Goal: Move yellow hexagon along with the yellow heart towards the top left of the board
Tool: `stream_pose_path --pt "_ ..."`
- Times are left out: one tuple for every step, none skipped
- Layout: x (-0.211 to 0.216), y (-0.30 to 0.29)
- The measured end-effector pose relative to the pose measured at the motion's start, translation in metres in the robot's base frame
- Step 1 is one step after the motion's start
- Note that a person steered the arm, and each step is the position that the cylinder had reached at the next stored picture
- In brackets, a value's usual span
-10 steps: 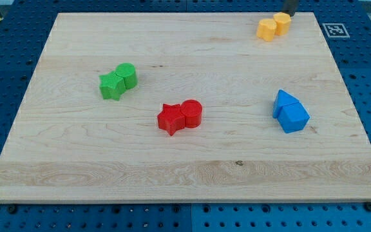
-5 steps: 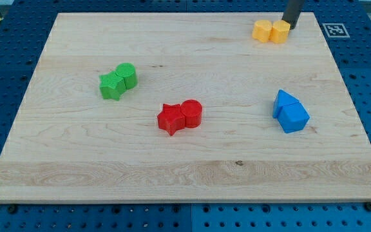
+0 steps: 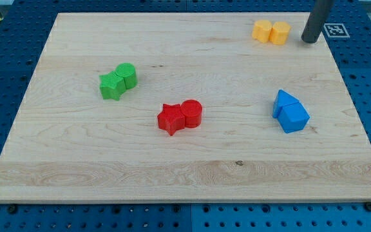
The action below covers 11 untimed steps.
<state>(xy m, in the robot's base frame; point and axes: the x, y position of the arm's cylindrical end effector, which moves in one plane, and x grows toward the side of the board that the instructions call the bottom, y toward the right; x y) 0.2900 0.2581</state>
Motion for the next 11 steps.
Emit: stream_pose_path --pt "-0.008 -0.021" --pt "-0.033 -0.045" --pt "-0.049 -0.065" --pt "-0.048 -0.073" --pt "-0.039 -0.073" --pt "-0.033 -0.08" --pt "-0.033 -0.104" --pt "-0.028 -0.117" --pt "-0.014 -0.131" --pt "-0.004 -0.151" --pt "0.005 -0.174"
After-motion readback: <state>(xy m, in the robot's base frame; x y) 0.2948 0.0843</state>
